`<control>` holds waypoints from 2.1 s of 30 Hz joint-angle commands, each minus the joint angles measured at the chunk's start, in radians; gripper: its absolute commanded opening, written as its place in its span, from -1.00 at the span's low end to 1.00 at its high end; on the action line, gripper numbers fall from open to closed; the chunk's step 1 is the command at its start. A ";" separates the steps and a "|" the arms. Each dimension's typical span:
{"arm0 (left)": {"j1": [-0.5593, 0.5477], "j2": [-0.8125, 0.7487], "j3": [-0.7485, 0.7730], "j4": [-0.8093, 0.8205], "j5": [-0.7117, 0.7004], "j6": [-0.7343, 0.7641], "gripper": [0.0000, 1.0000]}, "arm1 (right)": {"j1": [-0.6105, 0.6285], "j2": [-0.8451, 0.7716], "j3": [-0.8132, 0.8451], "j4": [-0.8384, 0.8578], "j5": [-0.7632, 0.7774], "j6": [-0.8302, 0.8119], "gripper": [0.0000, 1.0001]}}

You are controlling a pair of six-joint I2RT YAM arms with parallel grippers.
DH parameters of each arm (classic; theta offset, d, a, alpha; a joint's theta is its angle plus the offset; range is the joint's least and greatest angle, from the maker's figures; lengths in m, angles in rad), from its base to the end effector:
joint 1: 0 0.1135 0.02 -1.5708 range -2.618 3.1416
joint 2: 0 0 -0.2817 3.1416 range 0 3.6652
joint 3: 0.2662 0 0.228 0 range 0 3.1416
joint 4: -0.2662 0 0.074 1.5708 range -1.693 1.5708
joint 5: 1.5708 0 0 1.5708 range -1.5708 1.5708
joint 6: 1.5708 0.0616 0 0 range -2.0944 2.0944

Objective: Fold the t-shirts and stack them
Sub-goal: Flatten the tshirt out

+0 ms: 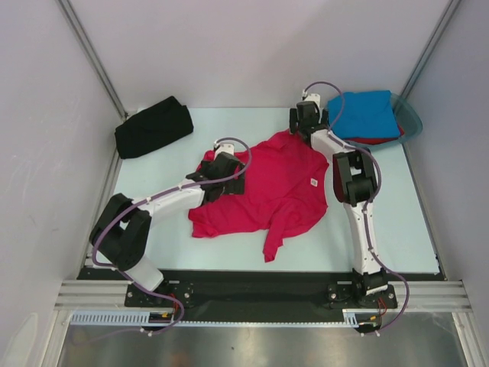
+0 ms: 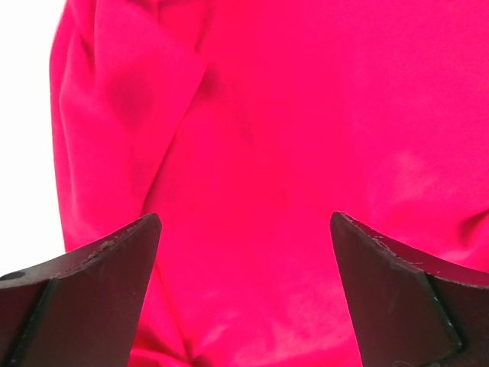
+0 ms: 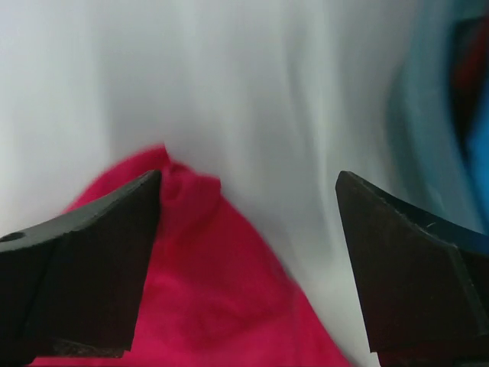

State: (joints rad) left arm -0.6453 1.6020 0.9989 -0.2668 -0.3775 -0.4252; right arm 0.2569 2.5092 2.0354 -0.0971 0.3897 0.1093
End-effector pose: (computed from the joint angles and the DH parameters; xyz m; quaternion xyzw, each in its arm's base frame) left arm 0.2762 -0.1795 0.2194 0.0373 0.9240 -0.0204 0.3799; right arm 0.5674 0.1249 0.1622 0.0291 0.8655 -0.0815 0.4934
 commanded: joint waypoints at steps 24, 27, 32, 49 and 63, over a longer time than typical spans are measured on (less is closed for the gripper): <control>0.101 0.429 0.486 -0.109 -0.416 0.141 0.83 | 0.156 -1.020 -0.661 0.002 0.035 -0.013 0.99; 0.102 0.444 0.494 -0.123 -0.411 0.132 0.71 | 0.157 -1.036 -0.676 -0.007 0.047 -0.013 0.99; 0.107 0.464 0.503 -0.155 -0.390 0.099 0.68 | 0.159 -1.050 -0.690 -0.018 0.046 -0.010 0.99; 0.139 0.504 0.480 -0.143 -0.287 0.049 -0.34 | 0.153 -1.053 -0.704 -0.026 0.038 -0.007 0.99; 0.222 0.322 0.561 -0.206 -0.357 0.108 -0.99 | 0.151 -1.007 -0.699 -0.065 -0.011 0.003 0.99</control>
State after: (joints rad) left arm -0.4770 2.0571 1.4834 -0.4629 -0.6853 -0.3489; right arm 0.4103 1.4960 1.3300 -0.1532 0.4015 0.1024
